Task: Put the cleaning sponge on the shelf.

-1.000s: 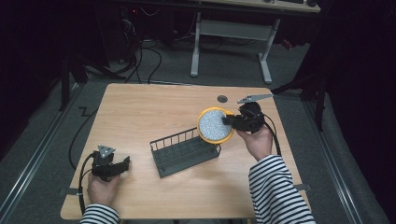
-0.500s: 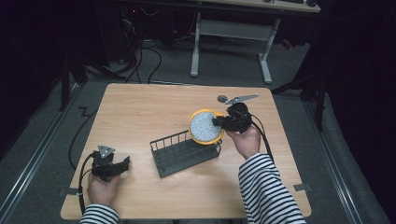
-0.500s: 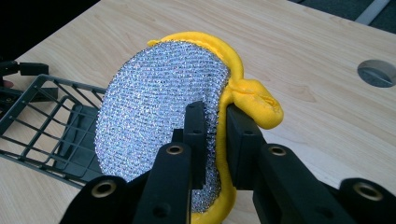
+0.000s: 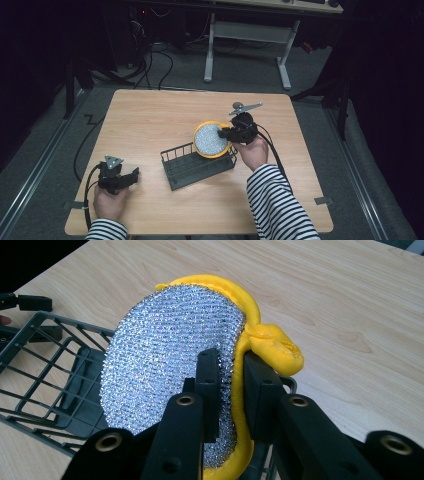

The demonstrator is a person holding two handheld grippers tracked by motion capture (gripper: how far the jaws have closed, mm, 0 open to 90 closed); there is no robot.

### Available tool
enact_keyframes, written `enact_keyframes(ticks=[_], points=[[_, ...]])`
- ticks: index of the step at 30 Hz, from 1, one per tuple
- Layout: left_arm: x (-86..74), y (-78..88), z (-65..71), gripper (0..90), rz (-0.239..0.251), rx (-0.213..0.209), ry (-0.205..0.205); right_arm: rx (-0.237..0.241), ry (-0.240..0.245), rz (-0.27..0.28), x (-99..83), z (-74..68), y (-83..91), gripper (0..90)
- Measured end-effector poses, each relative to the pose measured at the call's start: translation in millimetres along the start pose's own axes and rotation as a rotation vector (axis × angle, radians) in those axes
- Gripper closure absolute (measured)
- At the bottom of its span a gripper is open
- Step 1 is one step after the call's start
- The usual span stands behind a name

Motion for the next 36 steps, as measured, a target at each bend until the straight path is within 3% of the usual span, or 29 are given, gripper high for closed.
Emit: enact_keyframes(ticks=[11, 26, 32, 36], points=[[0.0, 0.1, 0.0, 25.7, -0.001, 0.000, 0.000, 0.009, -0.004, -0.019, -12.8, 0.5, -9.2, 77.8], [0.0, 0.0, 0.1, 25.7, 0.000, -0.001, 0.000, -0.023, 0.072, -0.087, -31.8, -6.3, -12.9, 75.3], [0.0, 0.1, 0.0, 25.6, -0.001, -0.001, 0.000, -0.030, 0.046, -0.083, -31.4, -3.1, -11.3, 56.2], [0.0, 0.0, 0.1, 25.6, 0.000, -0.002, 0.001, -0.058, 0.050, -0.051, -27.1, -2.6, -0.7, 48.8]])
Point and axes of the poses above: each handheld gripper's, and its own axes: y roughly backward along the jaws, x roughly out of its top, z roughly to its right, the point moved 8 cm from there along -y, roughly forward along the jaws, and after that the axes turned 1 degree about x, right-handed, at the moved point
